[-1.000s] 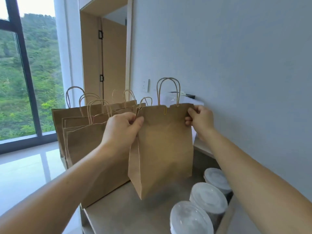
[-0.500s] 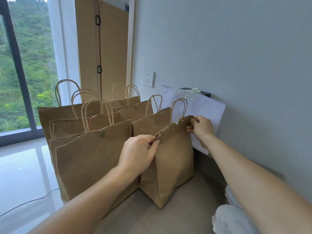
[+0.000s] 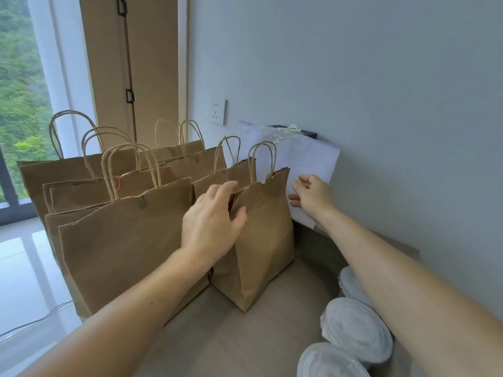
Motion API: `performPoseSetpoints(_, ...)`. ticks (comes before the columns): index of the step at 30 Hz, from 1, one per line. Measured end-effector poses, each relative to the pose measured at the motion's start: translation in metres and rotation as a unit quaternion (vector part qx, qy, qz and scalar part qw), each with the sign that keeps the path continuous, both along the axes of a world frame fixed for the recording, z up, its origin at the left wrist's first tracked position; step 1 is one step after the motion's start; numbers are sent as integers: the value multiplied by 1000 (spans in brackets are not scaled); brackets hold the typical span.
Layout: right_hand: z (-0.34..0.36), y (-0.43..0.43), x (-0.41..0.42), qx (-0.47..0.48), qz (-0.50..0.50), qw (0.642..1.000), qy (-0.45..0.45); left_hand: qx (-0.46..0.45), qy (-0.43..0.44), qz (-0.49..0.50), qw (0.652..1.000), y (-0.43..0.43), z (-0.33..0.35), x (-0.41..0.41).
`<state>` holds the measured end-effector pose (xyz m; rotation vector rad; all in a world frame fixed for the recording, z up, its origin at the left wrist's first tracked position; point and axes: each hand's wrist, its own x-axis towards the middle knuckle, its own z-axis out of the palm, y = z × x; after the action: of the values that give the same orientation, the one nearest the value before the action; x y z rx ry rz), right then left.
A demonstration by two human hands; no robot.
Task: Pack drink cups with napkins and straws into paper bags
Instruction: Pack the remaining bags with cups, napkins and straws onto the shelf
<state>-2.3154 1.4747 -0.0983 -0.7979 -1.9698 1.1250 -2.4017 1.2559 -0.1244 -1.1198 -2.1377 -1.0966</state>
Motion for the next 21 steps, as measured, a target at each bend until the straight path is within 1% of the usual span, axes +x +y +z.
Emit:
performPoseSetpoints(2, 0, -7, 20, 23, 0, 999, -37, -11, 87, 36, 996, 5, 6, 8)
performPoseSetpoints(4, -1, -13, 46, 68, -9, 994, -90, -51, 138, 46, 988, 11, 13, 23)
performPoseSetpoints(6, -3, -20, 78, 105, -1, 985, -136, -117, 140, 26, 983, 18, 16, 42)
performPoseSetpoints(8, -4, -28, 116, 135, 12, 975, -177, -176, 121, -14, 977, 27, 15, 66)
performPoseSetpoints(10, -6, -33, 159, 167, 6, 962, -216, -220, 114, -37, 968, 35, 15, 94)
performPoseSetpoints(12, -8, -39, 206, 191, -15, 949, -249, -243, 123, -35, 962, 42, 18, 123)
performPoseSetpoints(15, -12, -47, 282, 191, -41, 944, -267, -271, 121, -41, 954, 50, 28, 175)
performPoseSetpoints(21, -35, -73, 441, 161, -84, 943, -280, -311, 141, -128, 931, 63, 27, 321)
